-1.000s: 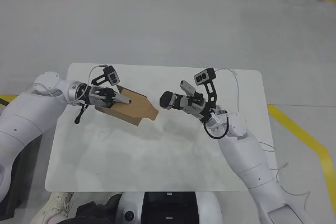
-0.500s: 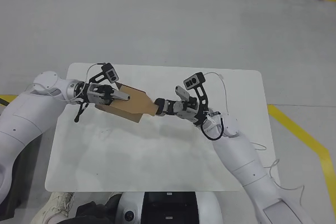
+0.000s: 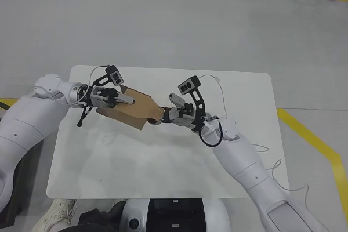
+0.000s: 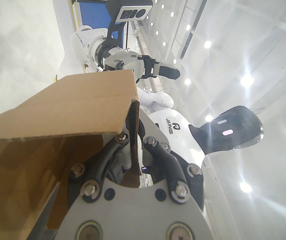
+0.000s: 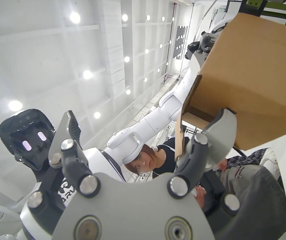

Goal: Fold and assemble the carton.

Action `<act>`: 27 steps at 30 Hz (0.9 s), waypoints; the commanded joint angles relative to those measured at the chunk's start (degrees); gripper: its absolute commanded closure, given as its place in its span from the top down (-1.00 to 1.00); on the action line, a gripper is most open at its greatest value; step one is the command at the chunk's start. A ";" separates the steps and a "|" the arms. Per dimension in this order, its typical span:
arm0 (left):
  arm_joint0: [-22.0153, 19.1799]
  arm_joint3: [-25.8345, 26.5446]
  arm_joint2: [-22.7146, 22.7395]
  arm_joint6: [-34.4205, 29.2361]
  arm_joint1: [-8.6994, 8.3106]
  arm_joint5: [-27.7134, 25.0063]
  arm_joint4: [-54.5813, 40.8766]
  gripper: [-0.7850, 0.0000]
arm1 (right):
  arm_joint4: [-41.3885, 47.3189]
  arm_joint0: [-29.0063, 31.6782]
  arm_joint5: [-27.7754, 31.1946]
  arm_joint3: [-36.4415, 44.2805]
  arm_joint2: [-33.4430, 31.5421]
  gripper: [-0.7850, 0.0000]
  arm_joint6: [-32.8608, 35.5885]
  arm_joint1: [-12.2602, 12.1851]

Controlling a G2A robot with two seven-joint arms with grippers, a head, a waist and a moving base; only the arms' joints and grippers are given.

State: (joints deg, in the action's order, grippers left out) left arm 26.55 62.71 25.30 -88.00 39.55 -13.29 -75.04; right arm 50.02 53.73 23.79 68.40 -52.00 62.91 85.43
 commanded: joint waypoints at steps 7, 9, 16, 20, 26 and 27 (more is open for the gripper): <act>0.36 0.62 0.48 0.00 -0.04 0.14 0.10 -1.00 | 1.29 -1.13 3.21 -2.16 1.56 1.00 0.95 1.20; 0.41 0.75 0.60 0.00 -0.06 0.13 0.11 -1.00 | 1.84 -1.36 3.87 -2.76 1.89 1.00 1.41 1.51; 0.63 0.87 1.00 0.00 -0.12 0.17 0.17 -1.00 | 2.97 -1.96 5.41 -4.51 2.36 1.00 2.64 2.31; 0.76 0.90 1.17 0.00 -0.13 0.35 0.18 -1.00 | 3.31 -2.08 5.81 -5.26 2.30 1.00 2.97 2.62; 0.93 0.96 1.37 0.00 -0.09 0.47 0.16 -1.00 | 3.44 -2.06 6.09 -5.76 1.90 1.00 3.45 2.92; 0.95 0.97 1.40 0.00 -0.08 0.48 0.18 -1.00 | 3.41 -2.05 6.08 -5.80 1.85 1.00 3.49 2.96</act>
State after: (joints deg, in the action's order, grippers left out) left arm 27.48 63.68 26.66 -88.00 39.46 -12.81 -74.89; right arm 53.46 51.66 29.87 62.64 -50.10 66.37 88.35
